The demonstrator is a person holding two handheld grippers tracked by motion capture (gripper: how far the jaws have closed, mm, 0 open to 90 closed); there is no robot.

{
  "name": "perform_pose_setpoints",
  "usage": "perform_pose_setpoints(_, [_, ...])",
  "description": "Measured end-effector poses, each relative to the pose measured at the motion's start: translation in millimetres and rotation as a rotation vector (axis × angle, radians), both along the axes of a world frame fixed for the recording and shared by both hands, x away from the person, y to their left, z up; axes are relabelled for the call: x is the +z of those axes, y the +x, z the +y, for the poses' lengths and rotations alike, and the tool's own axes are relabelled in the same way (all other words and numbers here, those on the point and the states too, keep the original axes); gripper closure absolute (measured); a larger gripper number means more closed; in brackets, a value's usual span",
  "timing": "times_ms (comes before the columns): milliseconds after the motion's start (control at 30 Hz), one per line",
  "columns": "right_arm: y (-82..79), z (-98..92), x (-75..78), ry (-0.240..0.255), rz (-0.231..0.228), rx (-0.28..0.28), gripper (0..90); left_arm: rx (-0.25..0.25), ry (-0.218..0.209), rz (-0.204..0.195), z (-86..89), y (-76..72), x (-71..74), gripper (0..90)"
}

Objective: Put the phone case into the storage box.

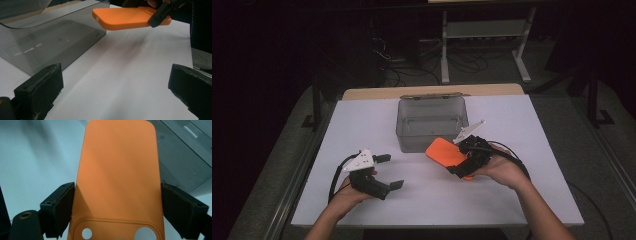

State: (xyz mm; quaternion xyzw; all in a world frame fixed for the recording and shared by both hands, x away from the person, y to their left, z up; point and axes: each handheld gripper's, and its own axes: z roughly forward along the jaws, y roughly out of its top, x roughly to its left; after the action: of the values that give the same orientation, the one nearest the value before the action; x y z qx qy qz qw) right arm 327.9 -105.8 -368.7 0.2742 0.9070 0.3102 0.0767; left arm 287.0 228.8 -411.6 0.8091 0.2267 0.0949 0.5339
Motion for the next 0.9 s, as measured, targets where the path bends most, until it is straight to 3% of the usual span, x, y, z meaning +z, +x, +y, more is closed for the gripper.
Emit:
perform_pose_setpoints(333, [1.3, -0.1, -0.4, 0.006, 0.003, -0.005, 14.6, -0.003, -0.001, -0.025, -5.6, 1.1, 3.0, 0.0])
perform_pose_setpoints(900, [2.4, -1.4, -0.4, 0.01, 0.007, -0.005, 14.6, -0.013, -0.032, -0.033, -21.3, 10.0, 4.8, 0.0])
